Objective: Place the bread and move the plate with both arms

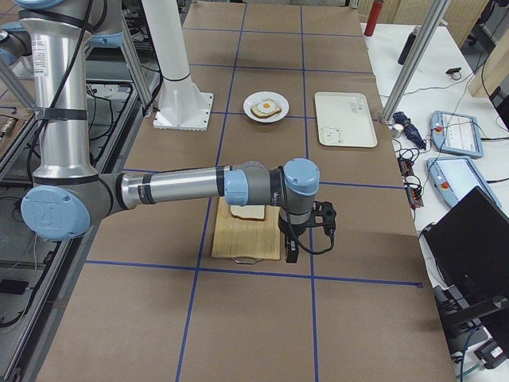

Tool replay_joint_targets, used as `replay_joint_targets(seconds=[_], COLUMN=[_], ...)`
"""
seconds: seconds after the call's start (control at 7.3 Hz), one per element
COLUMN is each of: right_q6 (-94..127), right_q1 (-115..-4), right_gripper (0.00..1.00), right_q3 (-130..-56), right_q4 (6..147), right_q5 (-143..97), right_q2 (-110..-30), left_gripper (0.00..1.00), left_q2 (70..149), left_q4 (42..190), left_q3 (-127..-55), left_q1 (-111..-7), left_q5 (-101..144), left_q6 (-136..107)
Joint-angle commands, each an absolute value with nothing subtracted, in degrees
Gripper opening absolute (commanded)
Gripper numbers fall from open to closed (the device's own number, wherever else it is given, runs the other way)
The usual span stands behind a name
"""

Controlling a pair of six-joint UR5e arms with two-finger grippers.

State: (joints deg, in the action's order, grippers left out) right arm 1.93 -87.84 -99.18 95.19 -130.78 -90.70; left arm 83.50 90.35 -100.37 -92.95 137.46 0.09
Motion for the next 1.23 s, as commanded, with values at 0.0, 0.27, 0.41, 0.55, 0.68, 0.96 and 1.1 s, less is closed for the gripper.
replay_joint_targets(seconds=[0.0, 0.27, 0.41, 0.55, 0.68, 0.96, 1.1], right_q6=[1.9, 1.8, 1.7, 1.7, 1.8, 2.5, 2.5], right_q1=[-87.7, -87.7, -87.7, -87.4, -87.1, -87.0, -87.0], right_gripper=[1.0, 1.0, 1.0, 1.0, 1.0, 1.0, 1.0], right_q3=[-99.1, -100.3, -101.4, -102.2, -102.5, -102.6, -102.2], right_q4=[95.2, 95.2, 95.2, 95.2, 95.2, 92.9, 88.1], right_q5=[-130.8, -130.8, -130.8, -130.9, -130.9, -131.0, -131.0], right_q2=[-90.7, -90.7, -90.7, -90.6, -90.1, -87.3, -87.4], left_gripper=[0.98, 0.98, 0.98, 0.98, 0.98, 0.98, 0.98], left_q2=[83.6, 83.6, 83.6, 83.6, 83.9, 86.0, 86.5], left_q4=[90.4, 90.4, 90.4, 90.4, 90.4, 92.1, 94.8], left_q3=[-100.4, -101.0, -101.8, -102.2, -102.7, -102.6, -102.4], left_q1=[-92.9, -92.9, -92.9, -92.9, -93.0, -93.0, -93.0], left_q5=[137.5, 137.5, 137.5, 137.5, 137.5, 137.6, 137.6], left_q6=[0.1, 0.1, 0.1, 0.1, 0.1, -0.3, -0.4])
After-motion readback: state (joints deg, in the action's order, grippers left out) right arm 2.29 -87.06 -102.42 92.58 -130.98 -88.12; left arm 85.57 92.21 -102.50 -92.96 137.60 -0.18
